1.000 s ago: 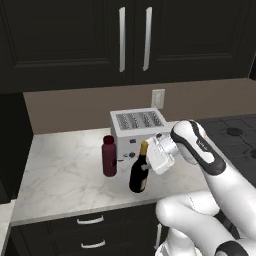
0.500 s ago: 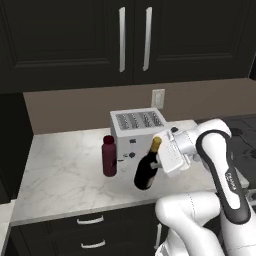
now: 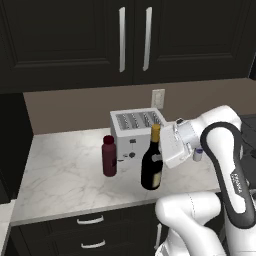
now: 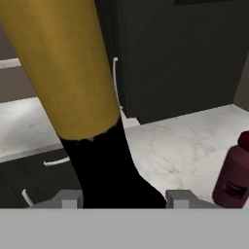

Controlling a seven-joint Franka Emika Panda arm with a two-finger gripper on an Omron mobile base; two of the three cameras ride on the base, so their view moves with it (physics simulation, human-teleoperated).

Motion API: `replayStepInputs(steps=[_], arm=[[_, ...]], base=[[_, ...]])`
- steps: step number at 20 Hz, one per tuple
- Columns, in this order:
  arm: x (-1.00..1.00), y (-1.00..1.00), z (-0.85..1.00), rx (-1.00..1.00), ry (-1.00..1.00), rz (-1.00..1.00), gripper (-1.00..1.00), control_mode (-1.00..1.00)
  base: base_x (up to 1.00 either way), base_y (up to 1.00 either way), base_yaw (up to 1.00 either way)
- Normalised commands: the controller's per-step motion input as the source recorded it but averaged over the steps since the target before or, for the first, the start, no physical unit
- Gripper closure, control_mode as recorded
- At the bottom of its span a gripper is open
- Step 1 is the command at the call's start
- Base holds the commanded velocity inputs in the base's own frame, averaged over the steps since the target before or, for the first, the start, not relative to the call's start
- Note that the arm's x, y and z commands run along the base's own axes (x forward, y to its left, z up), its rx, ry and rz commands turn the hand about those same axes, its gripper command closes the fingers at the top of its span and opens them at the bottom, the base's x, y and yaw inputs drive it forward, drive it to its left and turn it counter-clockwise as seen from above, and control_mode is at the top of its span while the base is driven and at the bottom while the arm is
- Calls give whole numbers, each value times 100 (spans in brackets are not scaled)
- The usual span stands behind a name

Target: Place the drinks on the dining counter in a tight cluster.

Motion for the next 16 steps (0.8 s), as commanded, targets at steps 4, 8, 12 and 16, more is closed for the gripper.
replayStepInputs(steps=[4,8,12,16], arm=[[0,0,0,0,0,0,100,-100],[0,0,0,0,0,0,100,-100],[0,0,0,0,0,0,100,-100],[0,0,0,0,0,0,100,100]], base=[[0,0,0],[0,0,0],[0,0,0],[-8,0,0]])
